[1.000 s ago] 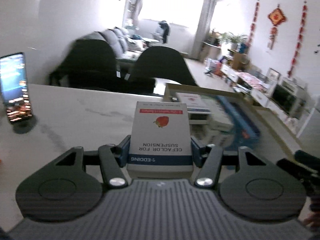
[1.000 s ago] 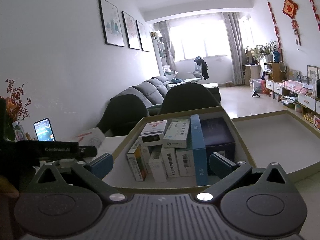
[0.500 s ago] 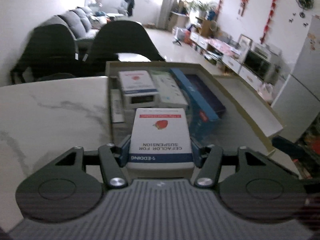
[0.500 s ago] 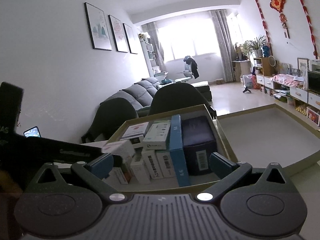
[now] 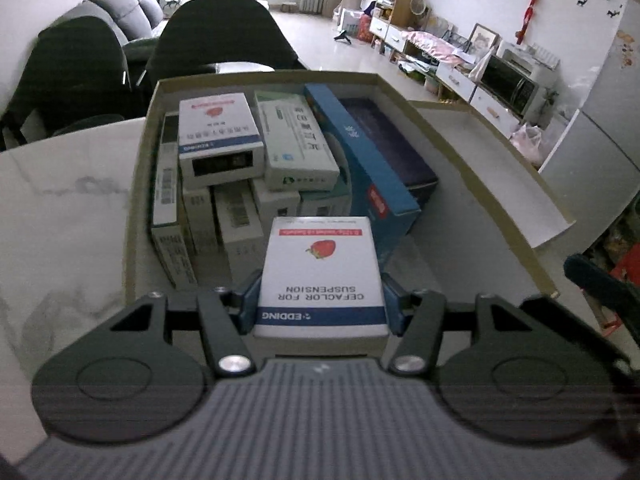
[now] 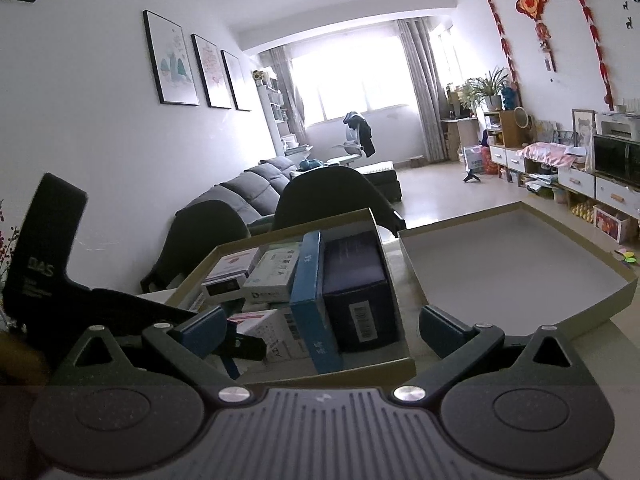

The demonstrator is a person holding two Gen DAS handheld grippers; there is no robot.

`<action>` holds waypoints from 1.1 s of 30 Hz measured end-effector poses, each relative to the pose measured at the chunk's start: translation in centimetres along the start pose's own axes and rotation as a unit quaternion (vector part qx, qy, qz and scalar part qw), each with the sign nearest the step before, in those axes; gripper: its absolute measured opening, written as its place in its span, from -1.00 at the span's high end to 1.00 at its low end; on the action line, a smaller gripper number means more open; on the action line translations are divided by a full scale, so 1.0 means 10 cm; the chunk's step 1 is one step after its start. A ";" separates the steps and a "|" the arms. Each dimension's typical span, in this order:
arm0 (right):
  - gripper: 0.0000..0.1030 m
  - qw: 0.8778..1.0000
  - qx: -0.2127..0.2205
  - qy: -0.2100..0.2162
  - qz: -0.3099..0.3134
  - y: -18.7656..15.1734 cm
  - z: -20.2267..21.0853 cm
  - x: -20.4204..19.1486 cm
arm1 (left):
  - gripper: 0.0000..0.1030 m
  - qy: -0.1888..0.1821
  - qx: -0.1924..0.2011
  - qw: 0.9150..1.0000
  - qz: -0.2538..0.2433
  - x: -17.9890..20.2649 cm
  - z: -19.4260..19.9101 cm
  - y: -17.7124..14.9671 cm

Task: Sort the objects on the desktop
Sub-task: 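Lift the second Cefaclor box with the left gripper and carry it over the cardboard box, then lower the Cefaclor box into the cardboard box and open the left gripper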

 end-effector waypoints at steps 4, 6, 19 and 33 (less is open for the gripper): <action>-1.00 1.000 0.002 -0.001 -0.001 0.01 0.01 0.01 | -0.11 0.001 -0.003 1.000 0.010 -0.02 -0.04 0.00; -1.00 1.000 0.002 -0.001 -0.001 0.02 0.01 0.01 | -0.11 0.004 -0.003 1.000 0.013 -0.03 -0.05 0.00; -1.00 1.000 -0.014 -0.005 0.005 -0.01 -0.04 -0.02 | -0.30 0.025 0.007 1.000 0.008 -0.01 -0.01 0.03; -1.00 1.000 -0.007 -0.015 0.011 0.00 0.15 -0.01 | -0.74 0.052 0.053 0.997 0.009 0.08 0.30 -0.11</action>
Point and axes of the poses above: each gripper's, at about its wrist camera, not at the fingertips, and z roughly against the way its jaws point, x to its right, y to its top, the point moved 5 cm from there along -z, roughly the way its jaws point, and after that the axes turned 5 degrees about -x, right-handed, at the moved point
